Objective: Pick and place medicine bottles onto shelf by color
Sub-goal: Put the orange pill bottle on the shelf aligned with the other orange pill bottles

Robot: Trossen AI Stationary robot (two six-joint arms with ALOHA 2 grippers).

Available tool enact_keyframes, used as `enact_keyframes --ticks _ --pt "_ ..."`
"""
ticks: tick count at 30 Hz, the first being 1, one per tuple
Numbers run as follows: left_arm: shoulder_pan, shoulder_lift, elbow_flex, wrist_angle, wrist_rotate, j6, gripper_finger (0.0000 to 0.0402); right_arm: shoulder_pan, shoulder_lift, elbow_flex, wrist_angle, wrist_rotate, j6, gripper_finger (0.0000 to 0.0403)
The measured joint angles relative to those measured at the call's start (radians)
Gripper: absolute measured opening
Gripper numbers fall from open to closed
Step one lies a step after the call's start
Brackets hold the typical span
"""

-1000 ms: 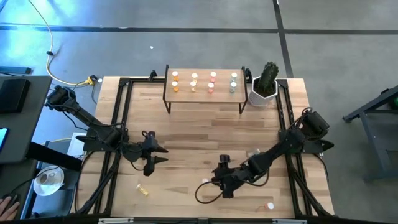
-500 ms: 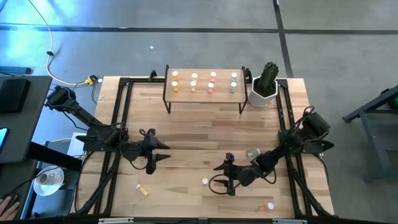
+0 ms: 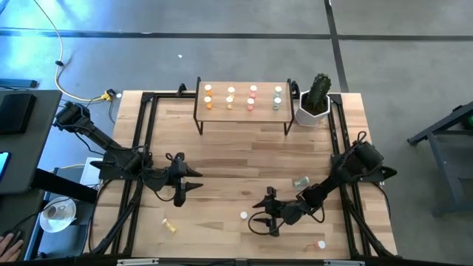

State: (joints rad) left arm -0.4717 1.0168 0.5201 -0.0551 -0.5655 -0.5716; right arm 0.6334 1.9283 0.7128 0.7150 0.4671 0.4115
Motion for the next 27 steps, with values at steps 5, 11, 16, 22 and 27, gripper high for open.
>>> enact_keyframes --ticks 5,11,16,22,27 --pt "0.000 0.000 0.000 0.000 0.000 0.000 0.0168 -0.005 0.068 0.020 0.107 0.004 -0.054 0.0222" --pt "0.000 0.000 0.000 0.001 0.000 0.000 0.0168 -0.023 0.161 0.099 0.105 0.002 -0.099 0.0222" --pt "0.000 0.000 0.000 0.001 0.000 0.004 0.0168 -0.032 0.167 0.109 0.115 -0.001 -0.106 0.0219" --pt "0.000 0.000 0.000 0.003 0.000 0.028 0.0168 -0.047 0.167 0.109 0.123 -0.043 -0.103 0.0191" --pt "0.000 0.000 0.000 0.003 0.001 0.026 0.0168 -0.051 0.167 0.111 0.129 -0.058 -0.106 0.0168"
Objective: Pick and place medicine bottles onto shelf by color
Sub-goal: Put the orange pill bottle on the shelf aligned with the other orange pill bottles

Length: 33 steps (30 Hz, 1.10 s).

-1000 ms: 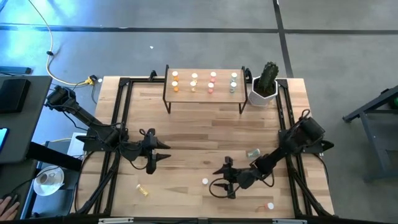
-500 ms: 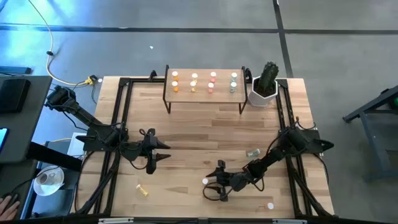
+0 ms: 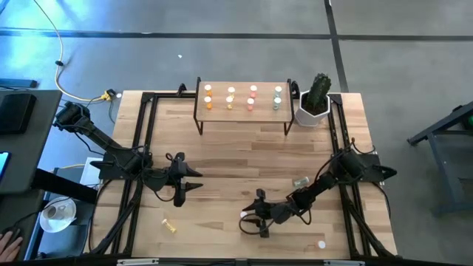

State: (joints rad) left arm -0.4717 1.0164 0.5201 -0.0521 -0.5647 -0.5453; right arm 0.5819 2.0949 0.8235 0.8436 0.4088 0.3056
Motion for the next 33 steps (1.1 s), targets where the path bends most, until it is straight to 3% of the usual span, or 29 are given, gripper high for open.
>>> enact_keyframes --ticks 12,24,30,33 --pt "0.000 0.000 0.000 0.000 0.003 0.002 0.0168 0.000 0.000 0.000 0.007 0.000 0.000 0.0094" --pt "0.012 0.000 0.000 0.000 0.003 0.139 0.0168 -0.071 -0.004 0.001 0.132 -0.004 0.037 0.0086" --pt "0.038 0.000 0.000 -0.001 0.003 0.228 0.0173 -0.155 -0.004 0.066 0.065 -0.122 0.049 0.0086" --pt "0.050 0.000 0.000 -0.001 0.003 0.281 0.0185 -0.197 -0.004 0.141 -0.056 -0.195 0.026 0.0086"
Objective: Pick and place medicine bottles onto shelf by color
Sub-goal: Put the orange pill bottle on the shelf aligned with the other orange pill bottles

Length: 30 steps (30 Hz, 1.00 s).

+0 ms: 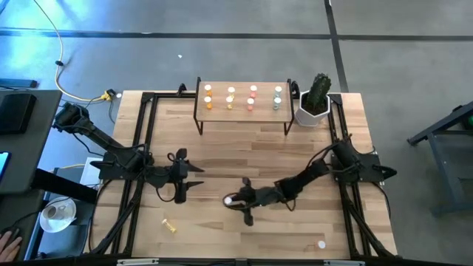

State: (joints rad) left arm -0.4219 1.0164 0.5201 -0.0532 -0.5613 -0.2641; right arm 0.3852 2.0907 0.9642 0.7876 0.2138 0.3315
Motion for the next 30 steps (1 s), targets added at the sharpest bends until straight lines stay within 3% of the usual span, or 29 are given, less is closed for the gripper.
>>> enact_keyframes --ticks 5,12,30 --pt "0.026 0.000 0.000 -0.006 0.014 0.045 0.0213 -0.075 0.000 0.128 -0.241 -0.091 -0.019 0.0085" --pt "0.101 0.000 0.000 -0.069 0.171 0.057 0.0218 -0.161 0.000 0.230 -0.359 -0.193 -0.045 0.0085" --pt "0.337 0.000 0.000 -0.086 0.419 0.120 0.0217 -0.314 0.000 0.317 -0.413 -0.274 -0.157 0.0085"
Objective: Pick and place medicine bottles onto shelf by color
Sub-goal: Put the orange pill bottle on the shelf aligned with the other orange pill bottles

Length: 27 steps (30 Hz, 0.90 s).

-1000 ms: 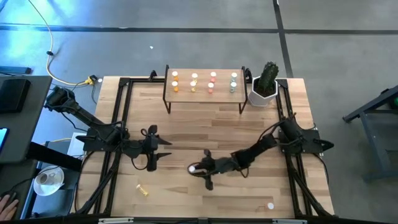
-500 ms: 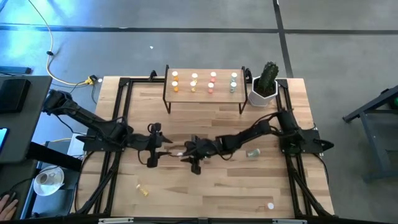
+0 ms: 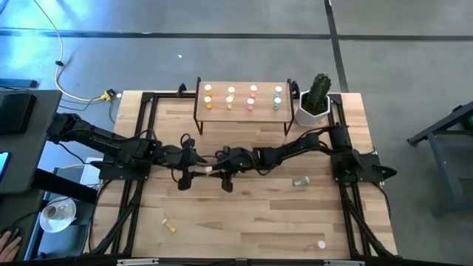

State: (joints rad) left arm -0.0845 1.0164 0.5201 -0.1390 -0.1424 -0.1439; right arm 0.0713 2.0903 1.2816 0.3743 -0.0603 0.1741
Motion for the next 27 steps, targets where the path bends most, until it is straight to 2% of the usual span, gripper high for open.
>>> enact_keyframes --ticks 11,20,27 --pt "0.096 0.000 0.000 0.000 0.013 0.008 0.0216 -0.046 0.000 0.010 0.003 -0.030 -0.059 0.0085" --pt "0.179 0.000 0.000 0.000 0.108 0.025 0.0216 -0.074 0.000 0.010 0.030 -0.030 -0.060 0.0085" --pt "0.215 0.000 0.000 0.001 0.113 0.043 0.0216 -0.085 0.000 0.010 0.043 -0.030 -0.059 0.0085"
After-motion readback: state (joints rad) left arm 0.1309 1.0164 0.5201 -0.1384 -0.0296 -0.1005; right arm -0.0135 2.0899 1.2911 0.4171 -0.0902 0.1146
